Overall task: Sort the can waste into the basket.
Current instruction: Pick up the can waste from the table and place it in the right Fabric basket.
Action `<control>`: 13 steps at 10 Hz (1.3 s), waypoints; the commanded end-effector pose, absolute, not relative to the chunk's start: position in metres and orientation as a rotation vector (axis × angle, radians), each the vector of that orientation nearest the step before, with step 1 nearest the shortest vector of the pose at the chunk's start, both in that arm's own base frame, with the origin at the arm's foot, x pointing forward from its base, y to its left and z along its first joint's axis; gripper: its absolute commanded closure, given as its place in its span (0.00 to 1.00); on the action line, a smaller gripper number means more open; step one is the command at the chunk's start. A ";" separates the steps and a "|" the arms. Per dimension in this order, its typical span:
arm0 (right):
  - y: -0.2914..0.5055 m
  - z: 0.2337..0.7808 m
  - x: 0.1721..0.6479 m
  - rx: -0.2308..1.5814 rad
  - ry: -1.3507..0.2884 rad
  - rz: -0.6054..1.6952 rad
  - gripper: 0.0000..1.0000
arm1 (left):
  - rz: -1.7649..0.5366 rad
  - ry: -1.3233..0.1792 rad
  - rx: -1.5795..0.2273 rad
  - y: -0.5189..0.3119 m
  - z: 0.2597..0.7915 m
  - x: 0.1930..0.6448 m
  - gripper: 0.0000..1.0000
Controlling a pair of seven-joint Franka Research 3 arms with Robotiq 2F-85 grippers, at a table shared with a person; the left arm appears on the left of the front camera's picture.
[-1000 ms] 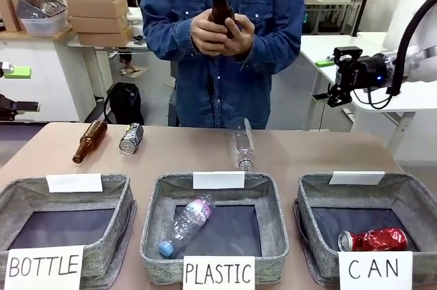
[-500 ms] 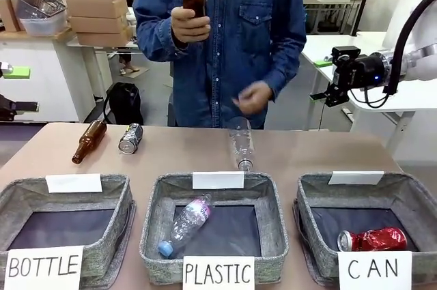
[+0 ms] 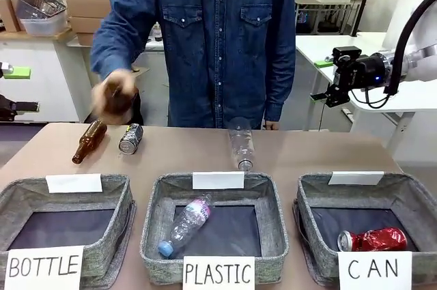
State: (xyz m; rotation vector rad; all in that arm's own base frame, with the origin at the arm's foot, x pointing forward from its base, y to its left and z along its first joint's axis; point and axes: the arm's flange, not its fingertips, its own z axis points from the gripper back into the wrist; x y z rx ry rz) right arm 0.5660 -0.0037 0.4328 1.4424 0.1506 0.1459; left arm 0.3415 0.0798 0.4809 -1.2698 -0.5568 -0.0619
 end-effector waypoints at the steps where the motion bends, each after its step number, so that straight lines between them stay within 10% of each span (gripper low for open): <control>1: -0.005 0.436 0.563 1.436 0.149 0.179 0.00 | -0.078 -0.583 -1.287 0.078 0.482 0.343 0.00; 7: -0.005 0.436 0.563 1.436 0.149 0.179 0.00 | 0.217 -0.857 -0.997 0.213 0.557 0.250 0.00; 13: -0.005 0.436 0.563 1.436 0.149 0.179 0.00 | 0.243 -0.897 -0.936 0.181 0.554 0.274 0.00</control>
